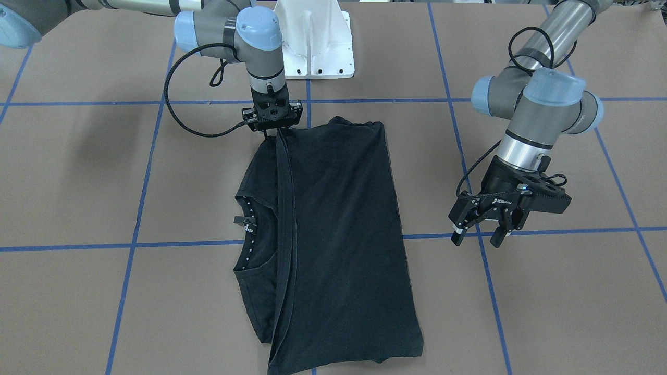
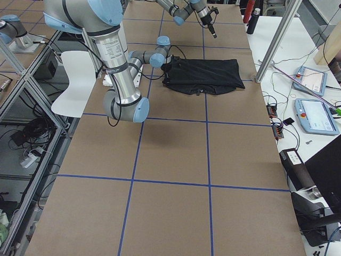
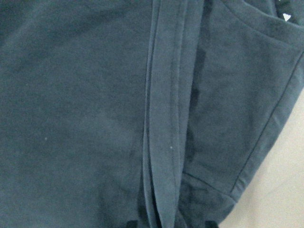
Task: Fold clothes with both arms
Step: 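Withdraw the left gripper while the right gripper moves to the folded edge, then press the folded edge beside the collar with the right gripper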
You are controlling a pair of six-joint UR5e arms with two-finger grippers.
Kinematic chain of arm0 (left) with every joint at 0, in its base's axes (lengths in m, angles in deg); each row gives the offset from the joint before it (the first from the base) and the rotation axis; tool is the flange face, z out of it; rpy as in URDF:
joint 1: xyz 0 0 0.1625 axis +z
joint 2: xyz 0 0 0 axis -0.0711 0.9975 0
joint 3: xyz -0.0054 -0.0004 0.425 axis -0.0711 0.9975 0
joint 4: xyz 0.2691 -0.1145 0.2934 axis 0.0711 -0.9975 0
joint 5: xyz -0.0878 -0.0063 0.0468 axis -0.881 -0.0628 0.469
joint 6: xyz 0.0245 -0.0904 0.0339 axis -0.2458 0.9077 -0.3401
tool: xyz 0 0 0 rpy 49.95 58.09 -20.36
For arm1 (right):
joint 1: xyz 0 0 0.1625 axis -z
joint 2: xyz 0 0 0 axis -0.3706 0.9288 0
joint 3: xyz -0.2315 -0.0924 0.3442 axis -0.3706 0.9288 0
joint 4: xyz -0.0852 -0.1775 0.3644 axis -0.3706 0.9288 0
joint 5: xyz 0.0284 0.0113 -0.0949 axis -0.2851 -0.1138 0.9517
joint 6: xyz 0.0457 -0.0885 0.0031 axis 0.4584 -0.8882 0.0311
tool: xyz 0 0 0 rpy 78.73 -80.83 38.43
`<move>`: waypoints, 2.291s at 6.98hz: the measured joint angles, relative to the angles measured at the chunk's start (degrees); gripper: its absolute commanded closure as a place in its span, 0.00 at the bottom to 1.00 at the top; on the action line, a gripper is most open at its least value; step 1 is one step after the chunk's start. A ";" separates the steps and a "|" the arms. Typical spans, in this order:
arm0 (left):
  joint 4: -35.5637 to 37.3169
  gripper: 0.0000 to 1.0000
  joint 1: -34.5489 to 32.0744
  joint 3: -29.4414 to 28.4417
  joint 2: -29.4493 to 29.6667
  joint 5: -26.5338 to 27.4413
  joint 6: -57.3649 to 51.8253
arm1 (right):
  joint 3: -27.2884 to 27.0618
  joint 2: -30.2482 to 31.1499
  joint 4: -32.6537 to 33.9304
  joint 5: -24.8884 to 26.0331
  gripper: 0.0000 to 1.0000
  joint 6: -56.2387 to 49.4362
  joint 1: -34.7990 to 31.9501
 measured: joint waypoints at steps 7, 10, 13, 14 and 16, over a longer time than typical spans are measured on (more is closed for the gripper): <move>-0.03 0.00 0.12 -0.03 -0.08 0.10 0.70 | -4.85 2.83 5.58 0.69 1.00 1.19 1.24; -0.03 0.00 0.20 0.07 -0.04 0.17 0.84 | -8.16 6.26 5.49 -1.37 0.00 11.68 2.63; -0.03 0.00 0.29 0.07 -0.04 0.16 0.85 | -9.07 6.94 5.48 -2.66 0.00 11.93 0.65; -0.01 0.00 0.26 0.56 -0.15 0.09 0.78 | -8.82 6.64 5.50 -2.65 0.00 10.60 -0.55; 0.11 0.00 0.18 2.50 -1.30 0.01 0.66 | -6.12 4.37 5.48 -2.45 0.00 7.00 -2.45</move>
